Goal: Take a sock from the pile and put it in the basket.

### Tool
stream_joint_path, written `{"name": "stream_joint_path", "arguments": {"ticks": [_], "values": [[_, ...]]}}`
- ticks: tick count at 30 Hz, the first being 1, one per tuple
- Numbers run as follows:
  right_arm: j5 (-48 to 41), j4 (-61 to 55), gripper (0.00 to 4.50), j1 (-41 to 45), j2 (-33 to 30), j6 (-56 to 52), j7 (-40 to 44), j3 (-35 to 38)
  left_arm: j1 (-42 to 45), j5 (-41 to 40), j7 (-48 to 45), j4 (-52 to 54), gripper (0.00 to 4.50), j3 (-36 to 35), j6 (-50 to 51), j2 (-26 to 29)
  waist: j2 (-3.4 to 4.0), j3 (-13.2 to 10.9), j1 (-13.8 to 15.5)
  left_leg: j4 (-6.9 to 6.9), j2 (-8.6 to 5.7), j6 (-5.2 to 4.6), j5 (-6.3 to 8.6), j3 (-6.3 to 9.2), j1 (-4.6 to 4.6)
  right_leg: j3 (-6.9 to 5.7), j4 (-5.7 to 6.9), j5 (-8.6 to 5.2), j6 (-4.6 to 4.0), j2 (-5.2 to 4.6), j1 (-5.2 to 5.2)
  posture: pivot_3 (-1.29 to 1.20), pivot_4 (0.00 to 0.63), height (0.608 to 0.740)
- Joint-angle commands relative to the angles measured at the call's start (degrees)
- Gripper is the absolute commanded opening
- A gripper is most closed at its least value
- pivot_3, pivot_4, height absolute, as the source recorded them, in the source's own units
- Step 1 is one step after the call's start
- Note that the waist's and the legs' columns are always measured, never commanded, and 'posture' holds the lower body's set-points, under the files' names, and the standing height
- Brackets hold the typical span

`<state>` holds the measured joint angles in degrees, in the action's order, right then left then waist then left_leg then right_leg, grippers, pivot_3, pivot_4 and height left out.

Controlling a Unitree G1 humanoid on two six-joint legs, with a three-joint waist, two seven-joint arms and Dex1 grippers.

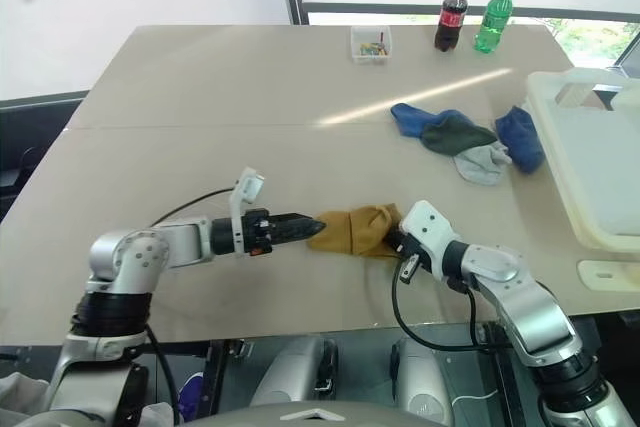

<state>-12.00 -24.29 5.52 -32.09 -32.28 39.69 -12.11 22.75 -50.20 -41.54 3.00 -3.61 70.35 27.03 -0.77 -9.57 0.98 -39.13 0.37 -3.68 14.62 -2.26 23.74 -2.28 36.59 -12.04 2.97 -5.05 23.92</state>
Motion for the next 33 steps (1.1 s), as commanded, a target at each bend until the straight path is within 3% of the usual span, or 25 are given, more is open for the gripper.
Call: {"name": "stream_joint_path", "arguments": {"ticks": [1, 17, 33], "values": [[-0.28, -0.76, 0.04, -0.22, 0.26, -0.44, -0.01, -0.35, 1.83, -3.62, -0.62, -2.38, 4.3, -0.25, 4.97, -2.41, -0.02, -0.01, -0.17, 0.0, 0.0, 0.0, 0.0, 0.0, 0.0, 0.0, 0.0, 0.0, 0.01, 0.01, 0.0, 0.0, 0.15, 0.737], [-0.52, -1.55, 0.04, -0.78, 0.39, -1.06, -0.32, 0.04, 4.75, -9.23, -1.88, -4.19, 4.3, -2.06, 12.92, -6.21, -0.02, -0.02, -0.29, 0.01, 0.02, 0.0, 0.0, 0.02, 0.0, 0.0, 0.02, 0.03, 0.07, 0.08, 0.02, 0.0, 0.15, 0.737], [-2.05, -3.36, 0.04, -0.52, -0.05, -3.68, -0.27, 1.85, 10.14, -9.16, -2.19, -10.37, 4.3, -1.69, 12.59, -15.56, -0.03, -0.02, -0.18, 0.0, 0.0, -0.01, 0.0, 0.01, 0.03, 0.0, 0.01, 0.04, 0.08, 0.07, 0.02, 0.0, 0.15, 0.737]]}}
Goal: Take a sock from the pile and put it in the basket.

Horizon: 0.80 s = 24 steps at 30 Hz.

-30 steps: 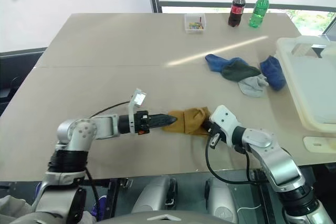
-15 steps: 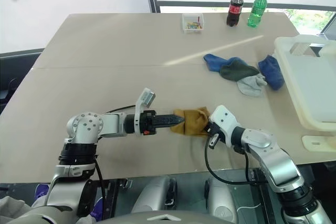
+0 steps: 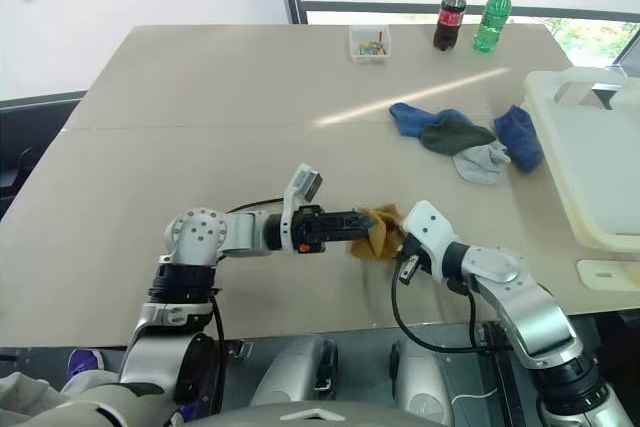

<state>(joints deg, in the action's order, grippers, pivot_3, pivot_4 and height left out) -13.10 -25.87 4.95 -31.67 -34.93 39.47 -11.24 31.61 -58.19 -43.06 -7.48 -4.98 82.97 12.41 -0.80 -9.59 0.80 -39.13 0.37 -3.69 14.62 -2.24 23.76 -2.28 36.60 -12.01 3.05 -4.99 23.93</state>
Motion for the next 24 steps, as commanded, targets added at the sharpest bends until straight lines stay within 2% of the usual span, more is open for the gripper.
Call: {"name": "stream_joint_path", "arguments": {"ticks": [1, 8, 14, 24], "values": [[-1.1, -1.83, 0.04, 0.15, -0.5, -1.2, -0.03, 1.12, 1.39, -1.28, -0.58, 0.08, 4.3, -0.43, 0.12, -1.19, 0.0, 0.0, 0.0, 0.0, 0.0, 0.0, 0.0, 0.0, 0.0, 0.0, 0.0, 0.0, 0.0, 0.0, 0.0, 0.0, 0.15, 0.737], [-1.44, -1.52, 0.04, 1.42, -0.05, -1.78, -0.33, 0.86, 1.71, 0.21, 0.05, -0.99, 4.3, 0.63, -2.05, -4.47, -0.01, -0.01, 0.01, 0.0, 0.0, 0.0, 0.0, 0.0, 0.01, 0.0, 0.0, 0.0, 0.0, 0.0, 0.0, 0.0, 0.15, 0.737], [-2.0, -4.99, 0.04, 1.5, -1.07, -3.71, -1.28, 3.02, 2.06, 4.62, 3.31, -4.1, 4.3, 0.95, -7.28, -8.66, -0.02, -0.02, 0.02, 0.0, -0.02, -0.01, 0.0, 0.0, 0.02, 0.0, -0.02, 0.0, 0.0, -0.01, 0.01, 0.0, 0.15, 0.737], [-4.13, -13.75, 0.04, -0.09, -6.23, -7.05, -1.25, 6.98, 1.16, 8.94, 3.75, -5.91, 4.3, 3.77, -9.9, -8.95, -0.01, -0.02, 0.04, 0.0, -0.01, -0.02, 0.01, 0.02, 0.04, -0.01, -0.04, 0.0, 0.01, 0.0, 0.01, 0.0, 0.15, 0.737]]}}
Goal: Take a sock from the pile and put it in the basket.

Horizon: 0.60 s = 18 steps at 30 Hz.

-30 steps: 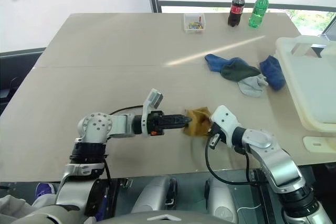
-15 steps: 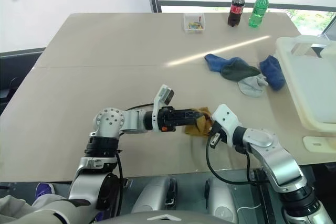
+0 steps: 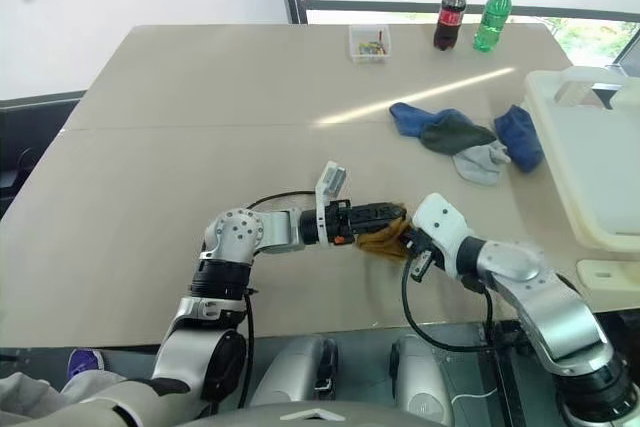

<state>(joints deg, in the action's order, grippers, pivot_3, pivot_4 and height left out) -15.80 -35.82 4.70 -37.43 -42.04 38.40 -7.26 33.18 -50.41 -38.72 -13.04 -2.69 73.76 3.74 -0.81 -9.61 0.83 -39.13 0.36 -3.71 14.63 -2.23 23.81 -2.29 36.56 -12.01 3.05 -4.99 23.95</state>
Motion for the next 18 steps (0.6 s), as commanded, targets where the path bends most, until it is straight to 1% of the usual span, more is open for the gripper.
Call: {"name": "stream_joint_path", "arguments": {"ticks": [1, 4, 9, 10, 11, 14, 15, 16, 17, 18], "values": [[-1.67, -4.09, 0.04, 0.03, -0.53, 0.39, -0.27, 3.54, -0.2, 1.4, -0.71, -0.77, 4.3, 1.61, -0.96, -0.36, 0.0, 0.0, 0.0, 0.0, 0.0, 0.0, 0.0, 0.0, 0.0, 0.0, 0.0, -0.01, -0.01, -0.01, 0.0, 0.0, 0.15, 0.737], [-4.04, -5.75, 0.04, -1.94, -0.77, 0.49, 0.35, 6.87, 0.18, 2.84, -1.1, -1.65, 4.3, 2.85, -1.96, -0.34, -0.01, 0.0, 0.17, 0.0, 0.0, 0.0, 0.0, 0.02, 0.0, -0.02, -0.02, -0.01, -0.01, -0.01, -0.02, 0.0, 0.15, 0.737], [-12.03, -8.54, 0.04, -5.38, -0.37, -2.7, 1.16, 14.74, 1.22, 6.26, -1.61, -4.65, 4.3, 5.53, -3.42, -0.01, -0.02, 0.01, 0.25, -0.01, -0.01, -0.03, 0.01, 0.04, 0.01, -0.04, -0.06, 0.01, 0.01, -0.02, -0.06, 0.0, 0.15, 0.737], [-12.81, -8.54, 0.55, -5.61, -0.02, -3.23, 0.38, 15.78, 1.6, 7.81, -1.68, -5.81, 4.3, 6.86, -4.27, 0.35, -0.03, 0.03, 0.27, -0.01, -0.01, -0.03, 0.02, 0.08, -0.02, -0.09, -0.07, 0.0, -0.01, -0.03, -0.12, 0.0, 0.15, 0.737], [-13.29, -8.65, 0.77, -5.93, -0.07, -3.32, 0.1, 16.2, 1.77, 8.74, -1.8, -6.77, 4.3, 7.49, -4.84, 0.43, -0.04, 0.06, 0.31, -0.02, -0.01, -0.03, 0.02, 0.11, -0.05, -0.12, -0.09, -0.02, -0.03, -0.03, -0.17, 0.0, 0.15, 0.737], [-13.8, -7.99, 2.28, -5.36, 0.83, -3.49, -2.22, 16.28, 1.82, 9.58, -3.33, -7.51, 4.3, 8.43, -5.64, 0.98, -0.04, 0.18, 0.33, -0.04, -0.01, -0.04, 0.02, 0.14, -0.08, -0.15, -0.13, -0.04, -0.06, -0.05, -0.25, 0.0, 0.15, 0.737], [-13.9, -7.55, 2.79, -4.94, 1.15, -3.58, -2.82, 16.06, 1.64, 9.69, -3.97, -6.63, 4.3, 8.77, -5.85, 1.52, -0.04, 0.19, 0.34, -0.05, -0.01, -0.04, 0.02, 0.15, -0.1, -0.15, -0.14, -0.04, -0.06, -0.05, -0.27, 0.0, 0.15, 0.737], [-13.68, -7.03, 3.2, -4.44, 1.53, -3.57, -3.59, 15.72, 1.35, 9.13, -4.69, -5.07, 4.3, 8.42, -5.89, 2.02, -0.03, 0.2, 0.28, -0.05, -0.01, -0.04, 0.02, 0.19, -0.09, -0.18, -0.14, -0.04, -0.06, -0.06, -0.27, 0.0, 0.15, 0.737], [-13.7, -5.93, 3.64, -3.67, 2.44, -3.91, -4.69, 15.57, 0.6, 7.96, -6.32, -1.71, 4.3, 7.14, -7.6, 2.82, -0.03, 0.19, 0.23, -0.05, -0.01, -0.04, 0.02, 0.19, -0.09, -0.18, -0.14, -0.04, -0.06, -0.07, -0.27, 0.0, 0.15, 0.737], [-13.46, -5.03, 3.64, -3.18, 2.86, -3.85, -5.26, 15.23, -0.17, 6.87, -8.07, 1.58, 4.3, 6.07, -9.13, 3.83, -0.04, 0.19, 0.09, -0.05, -0.01, -0.04, 0.02, 0.19, -0.08, -0.19, -0.14, -0.03, -0.06, -0.07, -0.26, 0.0, 0.15, 0.737]]}}
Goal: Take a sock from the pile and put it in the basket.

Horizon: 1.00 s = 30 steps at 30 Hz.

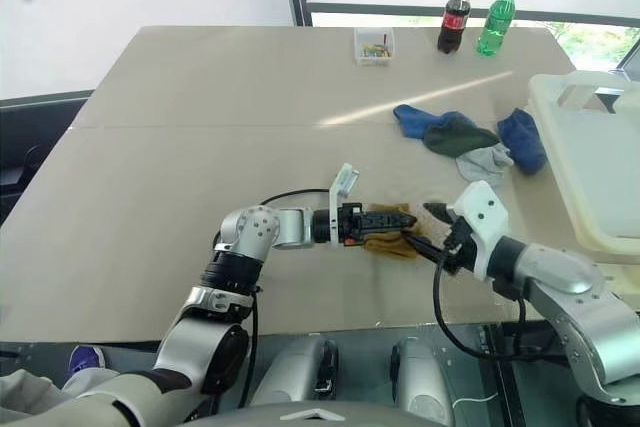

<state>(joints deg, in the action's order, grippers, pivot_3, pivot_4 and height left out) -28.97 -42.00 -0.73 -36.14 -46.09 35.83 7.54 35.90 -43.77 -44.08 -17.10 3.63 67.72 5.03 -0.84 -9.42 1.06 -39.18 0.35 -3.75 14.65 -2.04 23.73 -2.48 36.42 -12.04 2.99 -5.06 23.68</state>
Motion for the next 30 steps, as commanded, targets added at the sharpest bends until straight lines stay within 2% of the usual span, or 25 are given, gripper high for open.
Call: {"name": "stream_joint_path", "arguments": {"ticks": [1, 6, 12, 24, 28, 30], "values": [[-0.15, 1.73, 3.64, 2.55, 1.83, 0.23, -3.07, 0.22, -3.44, -0.44, -3.9, 7.79, 4.3, -0.89, -4.2, 3.24, 0.01, -0.02, -0.34, 0.0, 0.01, 0.0, 0.0, 0.0, 0.01, 0.01, 0.0, 0.0, -0.01, 0.0, 0.01, 0.0, 0.15, 0.737], [1.04, 5.04, 3.64, 5.57, 3.0, 0.13, -4.89, -2.56, -8.16, 2.0, -10.63, 20.05, 4.3, 0.48, -12.18, 12.72, 0.1, -0.08, -0.46, 0.09, 0.07, 0.02, 0.0, -0.07, 0.12, 0.13, 0.08, 0.0, -0.06, 0.05, 0.28, 0.0, 0.15, 0.737], [1.92, 8.7, 3.64, 10.2, 5.51, -3.59, -8.1, -7.37, -12.93, 5.07, -15.45, 27.96, 4.3, 1.29, -20.51, 21.18, 0.17, -0.13, 0.04, 0.13, 0.01, 0.01, 0.0, -0.11, 0.19, 0.12, -0.08, 0.0, -0.07, -0.1, 0.28, 0.0, 0.15, 0.737], [-1.44, 15.15, 3.64, 13.84, 7.89, -22.4, -11.52, -9.45, -18.6, 9.36, -15.44, 34.29, 4.3, 0.11, -31.88, 26.01, 0.18, -0.14, -0.26, 0.22, 0.01, -0.04, 0.04, -0.11, 0.25, 0.1, -0.25, 0.0, -0.06, -0.08, 0.28, 0.0, 0.15, 0.737], [-0.84, 16.6, 3.64, 15.05, 7.42, -23.19, -10.98, -11.47, -20.7, 11.33, -17.02, 34.51, 4.3, -0.05, -36.43, 28.59, 0.18, -0.12, -0.34, 0.24, 0.04, -0.05, 0.04, -0.11, 0.19, 0.07, -0.26, 0.0, -0.06, -0.03, 0.25, 0.0, 0.15, 0.737], [2.05, 18.08, 3.64, 15.22, 5.12, -20.3, -9.28, -16.72, -21.14, 11.72, -17.38, 33.94, 4.3, -0.03, -37.36, 29.43, 0.18, -0.11, -0.37, 0.24, 0.04, -0.05, 0.04, -0.12, 0.17, 0.07, -0.25, 0.0, -0.06, -0.03, 0.25, 0.0, 0.15, 0.737]]}}
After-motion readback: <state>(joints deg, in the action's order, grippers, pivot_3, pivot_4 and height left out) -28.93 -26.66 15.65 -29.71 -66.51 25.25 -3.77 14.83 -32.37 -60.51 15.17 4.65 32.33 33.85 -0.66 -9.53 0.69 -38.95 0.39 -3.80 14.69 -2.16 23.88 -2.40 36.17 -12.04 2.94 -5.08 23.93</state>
